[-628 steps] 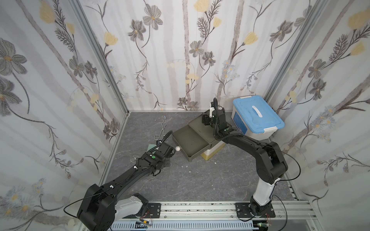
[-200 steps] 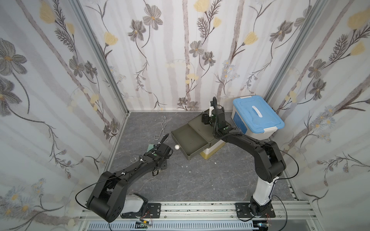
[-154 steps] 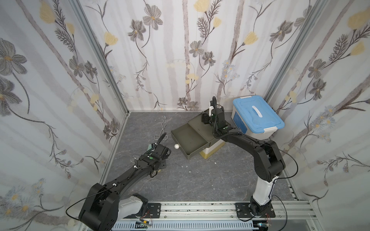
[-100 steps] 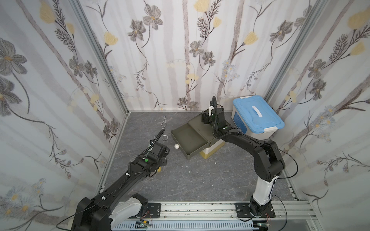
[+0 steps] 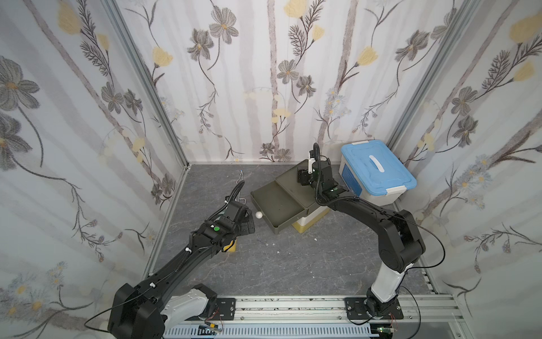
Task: Take the sponge out of the drawer
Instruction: Close the drawer of the storage box.
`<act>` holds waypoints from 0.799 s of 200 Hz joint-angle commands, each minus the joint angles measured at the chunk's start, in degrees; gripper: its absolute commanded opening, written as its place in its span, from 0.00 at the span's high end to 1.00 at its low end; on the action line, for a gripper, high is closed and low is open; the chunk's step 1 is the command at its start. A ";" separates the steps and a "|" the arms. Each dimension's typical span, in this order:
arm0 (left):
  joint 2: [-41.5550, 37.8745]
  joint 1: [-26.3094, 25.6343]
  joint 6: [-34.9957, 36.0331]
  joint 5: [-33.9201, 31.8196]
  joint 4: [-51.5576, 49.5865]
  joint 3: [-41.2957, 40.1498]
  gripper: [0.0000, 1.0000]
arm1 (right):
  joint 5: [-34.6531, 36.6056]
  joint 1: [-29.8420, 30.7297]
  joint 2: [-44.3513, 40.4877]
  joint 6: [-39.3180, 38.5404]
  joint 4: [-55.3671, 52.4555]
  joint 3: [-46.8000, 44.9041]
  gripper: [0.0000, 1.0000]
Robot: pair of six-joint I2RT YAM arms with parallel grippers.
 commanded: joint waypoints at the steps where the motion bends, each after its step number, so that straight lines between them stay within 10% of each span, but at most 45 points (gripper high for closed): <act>1: 1.59 0.05 3.49 0.03 5.26 0.94 0.00 | -1.84 0.07 -1.95 4.26 -17.58 -2.58 0.21; 160: 17.67 -1.57 11.79 10.90 22.28 9.99 0.00 | -1.76 0.00 -4.85 4.64 -17.88 -5.26 0.19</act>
